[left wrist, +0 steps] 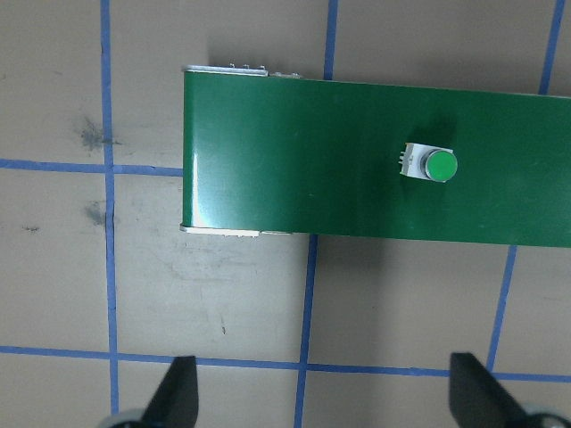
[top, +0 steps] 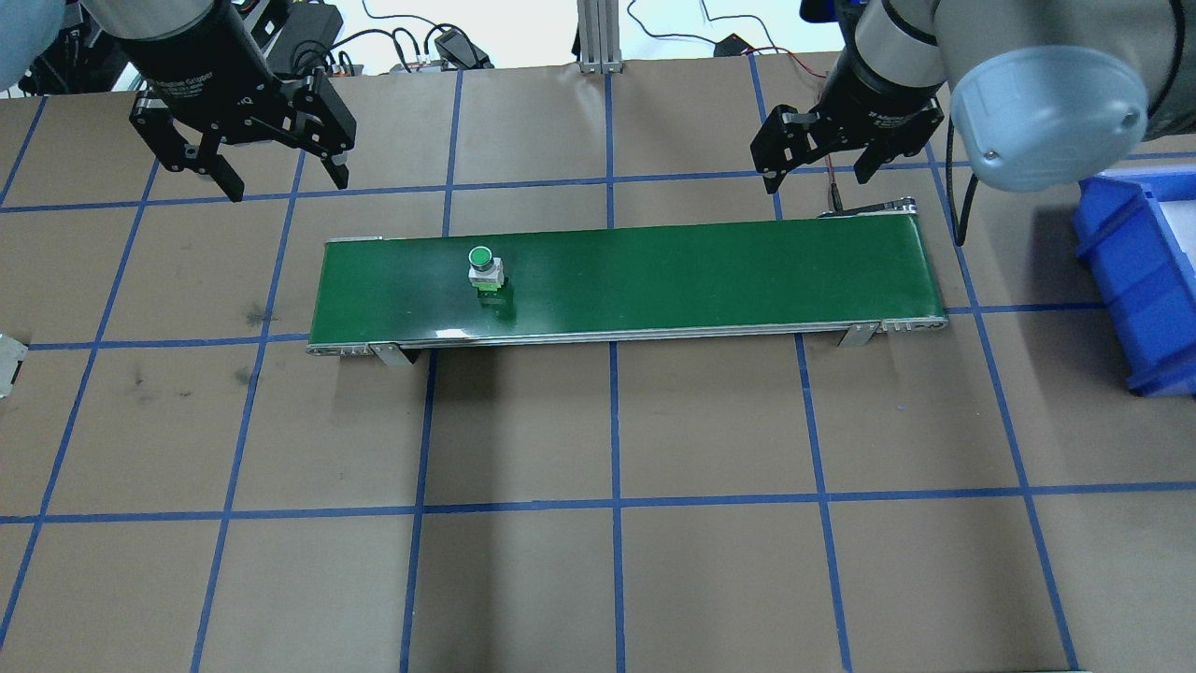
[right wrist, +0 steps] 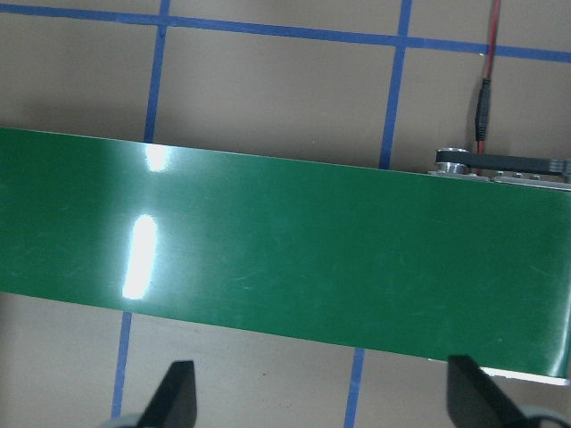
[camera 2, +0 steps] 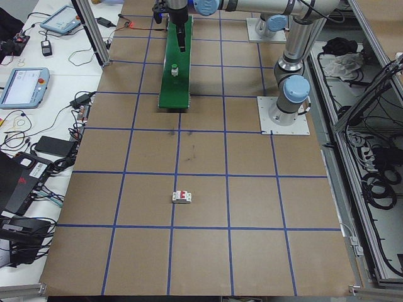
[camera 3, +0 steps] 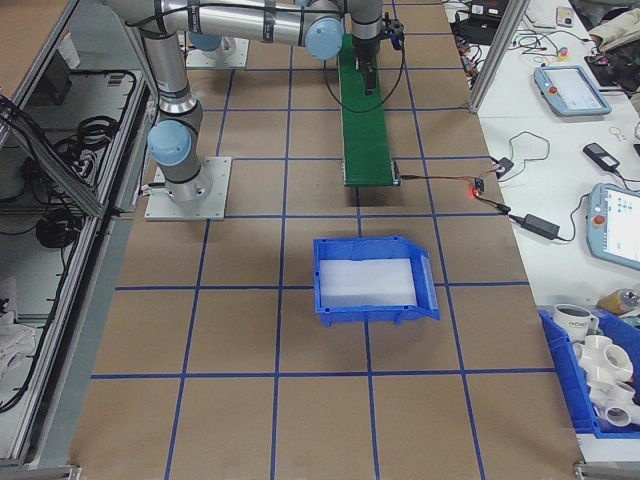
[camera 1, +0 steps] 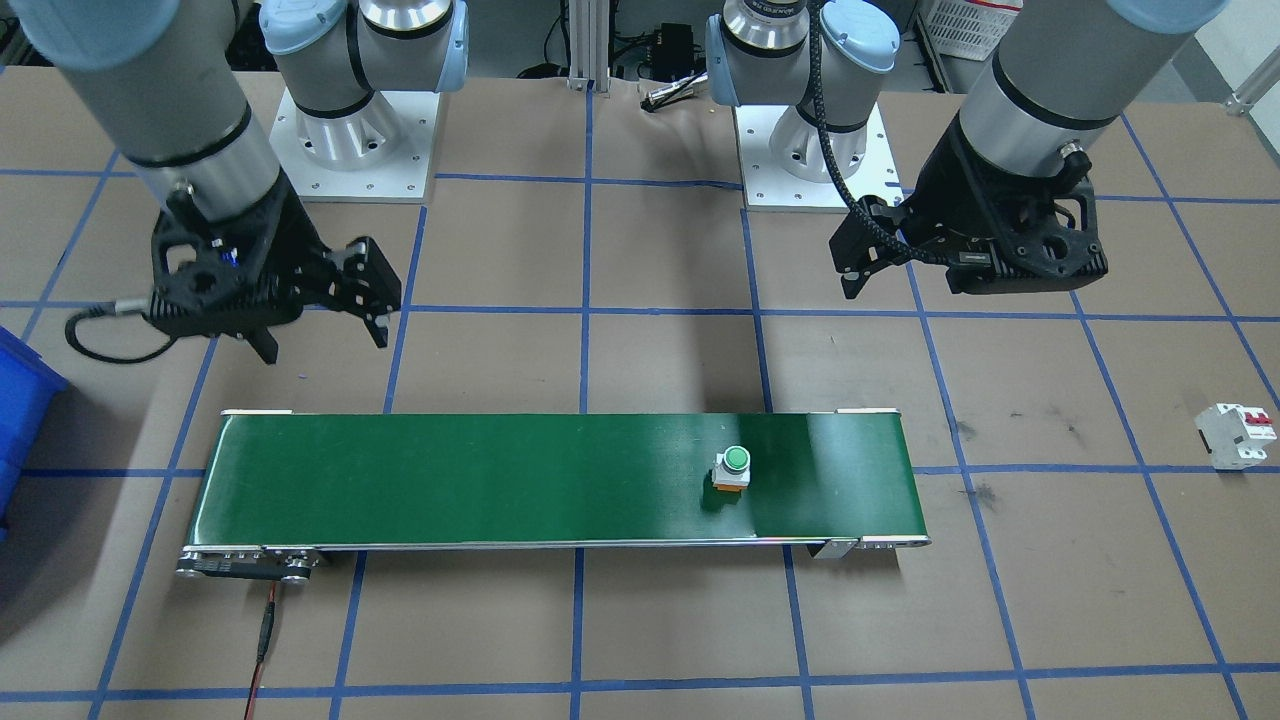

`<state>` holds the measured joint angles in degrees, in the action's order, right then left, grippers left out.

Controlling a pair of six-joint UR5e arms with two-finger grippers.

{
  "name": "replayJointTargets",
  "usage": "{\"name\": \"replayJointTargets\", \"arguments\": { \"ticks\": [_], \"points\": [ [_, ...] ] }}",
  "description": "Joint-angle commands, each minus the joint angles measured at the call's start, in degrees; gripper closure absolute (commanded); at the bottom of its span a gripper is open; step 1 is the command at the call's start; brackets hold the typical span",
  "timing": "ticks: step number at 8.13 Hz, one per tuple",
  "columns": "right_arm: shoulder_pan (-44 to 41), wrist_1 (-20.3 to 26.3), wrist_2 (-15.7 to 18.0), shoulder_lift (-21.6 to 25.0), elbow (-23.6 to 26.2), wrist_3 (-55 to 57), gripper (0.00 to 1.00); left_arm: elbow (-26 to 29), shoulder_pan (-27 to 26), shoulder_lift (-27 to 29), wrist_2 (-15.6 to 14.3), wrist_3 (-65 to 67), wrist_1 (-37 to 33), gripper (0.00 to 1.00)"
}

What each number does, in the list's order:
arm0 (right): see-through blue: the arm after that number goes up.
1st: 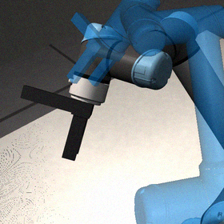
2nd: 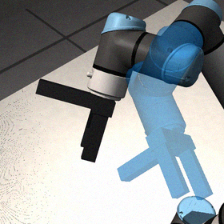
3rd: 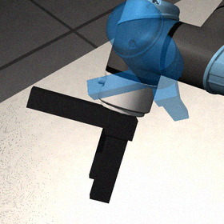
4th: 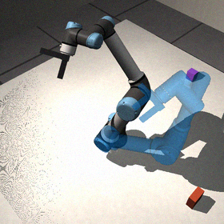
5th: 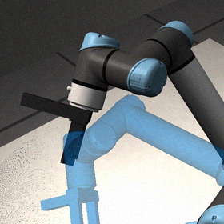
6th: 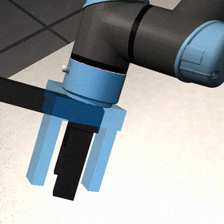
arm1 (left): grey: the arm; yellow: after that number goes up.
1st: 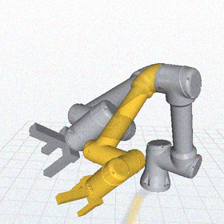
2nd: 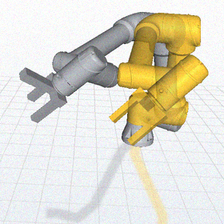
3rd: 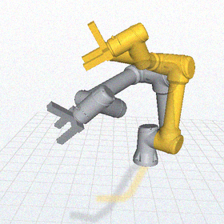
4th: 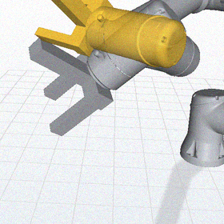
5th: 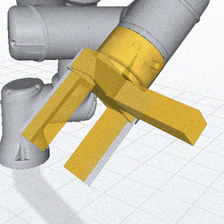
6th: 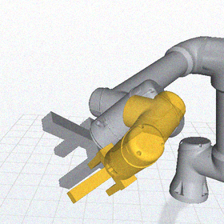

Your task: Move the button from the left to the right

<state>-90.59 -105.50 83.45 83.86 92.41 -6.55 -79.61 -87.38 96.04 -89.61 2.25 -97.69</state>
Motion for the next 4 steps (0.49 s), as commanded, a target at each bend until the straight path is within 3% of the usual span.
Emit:
{"name": "replayJointTargets", "arguments": {
  "ticks": [1,4],
  "points": [
    [-0.02,-0.85,-2.68,-2.55,0.14,0.31,0.00,-0.11,-0.33,-0.42,-0.56,-0.40,0.13,0.00],
    [-0.11,-2.77,-5.30,-5.72,0.14,0.14,0.00,-0.29,-0.42,-2.95,-0.74,-3.80,0.04,0.00]
  ]
}}
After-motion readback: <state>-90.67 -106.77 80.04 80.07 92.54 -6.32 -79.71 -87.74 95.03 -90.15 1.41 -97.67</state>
